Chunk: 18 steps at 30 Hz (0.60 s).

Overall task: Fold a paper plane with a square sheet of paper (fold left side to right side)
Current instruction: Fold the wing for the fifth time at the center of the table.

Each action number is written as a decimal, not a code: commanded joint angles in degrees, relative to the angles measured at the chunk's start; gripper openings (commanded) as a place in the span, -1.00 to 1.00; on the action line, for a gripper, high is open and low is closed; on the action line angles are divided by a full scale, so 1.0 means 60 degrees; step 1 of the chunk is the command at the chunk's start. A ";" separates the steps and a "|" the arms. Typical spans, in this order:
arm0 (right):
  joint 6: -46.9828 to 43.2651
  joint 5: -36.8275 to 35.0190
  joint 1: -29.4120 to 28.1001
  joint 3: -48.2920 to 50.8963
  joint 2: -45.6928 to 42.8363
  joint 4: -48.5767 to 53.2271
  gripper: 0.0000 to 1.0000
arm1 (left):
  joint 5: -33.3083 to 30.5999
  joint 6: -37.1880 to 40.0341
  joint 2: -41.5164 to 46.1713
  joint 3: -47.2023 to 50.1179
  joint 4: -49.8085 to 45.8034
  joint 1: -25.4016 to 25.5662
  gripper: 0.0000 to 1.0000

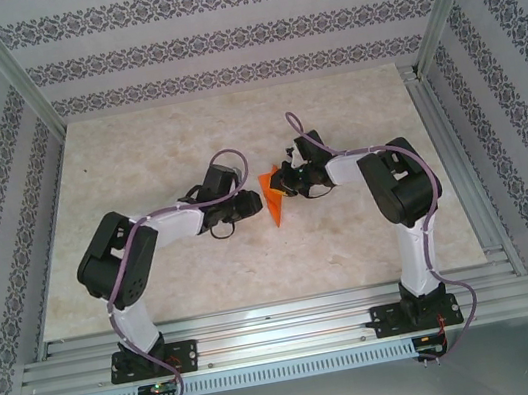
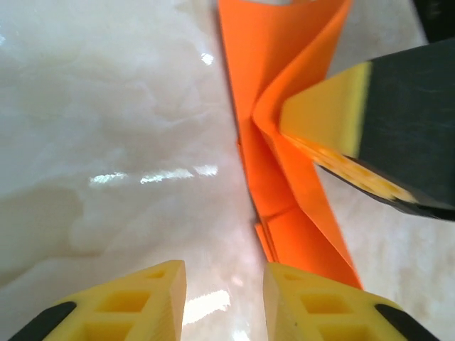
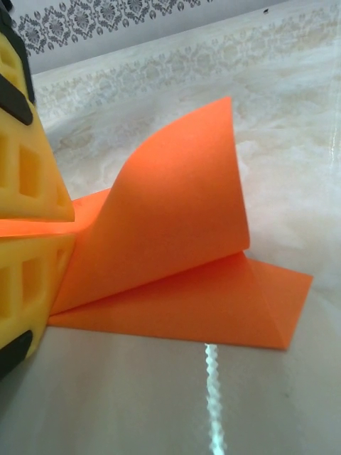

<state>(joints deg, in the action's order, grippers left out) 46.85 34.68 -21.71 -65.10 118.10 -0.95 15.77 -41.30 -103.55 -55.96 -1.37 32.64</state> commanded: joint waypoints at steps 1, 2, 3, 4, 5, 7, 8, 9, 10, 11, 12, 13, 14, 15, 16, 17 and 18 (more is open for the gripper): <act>-0.0103 -0.0550 0.0005 0.0350 0.0516 0.0671 -0.74 | 0.0898 0.0096 0.0757 0.0384 0.0359 -0.0007 -0.30; -0.0103 -0.0550 -0.0002 0.0358 0.0506 0.0649 -0.74 | 0.1202 -0.0106 0.0791 0.0519 0.0663 0.0032 -0.27; -0.0093 -0.0550 0.0003 0.0348 0.0513 0.0655 -0.74 | 0.1454 -0.0380 0.0782 0.0647 0.0955 0.0093 -0.23; -0.0093 -0.0538 0.0001 0.0342 0.0516 0.0647 -0.74 | 0.1676 -0.0678 0.0724 0.0767 0.1258 0.0171 -0.21; -0.0101 -0.0549 -0.0006 0.0347 0.0501 0.0656 -0.73 | 0.1858 -0.0994 0.0644 0.0874 0.1621 0.0224 -0.20; -0.0103 -0.0539 0.0000 0.0336 0.0494 0.0647 -0.74 | 0.2284 -0.1737 0.0291 0.1026 0.2566 0.0376 -0.19; -0.0103 -0.0533 0.0001 0.0347 0.0494 0.0653 -0.74 | 0.2417 -0.1964 0.0142 0.1010 0.2858 0.0427 -0.18; -0.0105 -0.0535 -0.0017 0.0333 0.0496 0.0656 -0.74 | 0.2454 -0.2140 -0.0065 0.0908 0.2964 0.0489 -0.18; -0.0102 -0.0535 -0.0014 0.0333 0.0500 0.0644 -0.74 | 0.2429 -0.2232 -0.0243 0.0793 0.3024 0.0546 -0.17; -0.0103 -0.0535 -0.0013 0.0333 0.0499 0.0646 -0.74 | 0.2401 -0.2257 -0.0358 0.0678 0.3042 0.0603 -0.16; -0.0107 -0.0535 -0.0013 0.0318 0.0499 0.0651 -0.74 | 0.2343 -0.2264 -0.0494 0.0518 0.2922 0.0669 -0.15; -0.0103 -0.0519 -0.0015 0.0311 0.0501 0.0667 -0.74 | 0.2275 -0.2264 -0.0580 0.0399 0.2844 0.0723 -0.15; -0.0104 -0.0512 -0.0021 0.0310 0.0484 0.0667 -0.74 | 0.2215 -0.2258 -0.0637 0.0304 0.2770 0.0766 -0.14; -0.0089 -0.0512 -0.0028 0.0318 0.0487 0.0664 -0.74 | 0.2118 -0.2232 -0.0689 0.0213 0.2641 0.0816 -0.14; -0.0089 -0.0520 -0.0029 0.0304 0.0474 0.0660 -0.74 | 0.2004 -0.2194 -0.0721 0.0162 0.2527 0.0841 -0.15; -0.0096 -0.0506 -0.0028 0.0303 0.0471 0.0649 -0.74 | 0.1934 -0.2173 -0.0722 0.0141 0.2451 0.0844 -0.17; -0.0089 -0.0506 -0.0036 0.0303 0.0468 0.0654 -0.74 | 0.1856 -0.2188 -0.0722 0.0145 0.2425 0.0844 -0.19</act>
<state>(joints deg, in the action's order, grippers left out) 46.85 34.70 -21.71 -65.10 118.10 -0.95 28.34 -53.32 -106.76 -51.96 11.68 36.40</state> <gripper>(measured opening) 0.131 0.408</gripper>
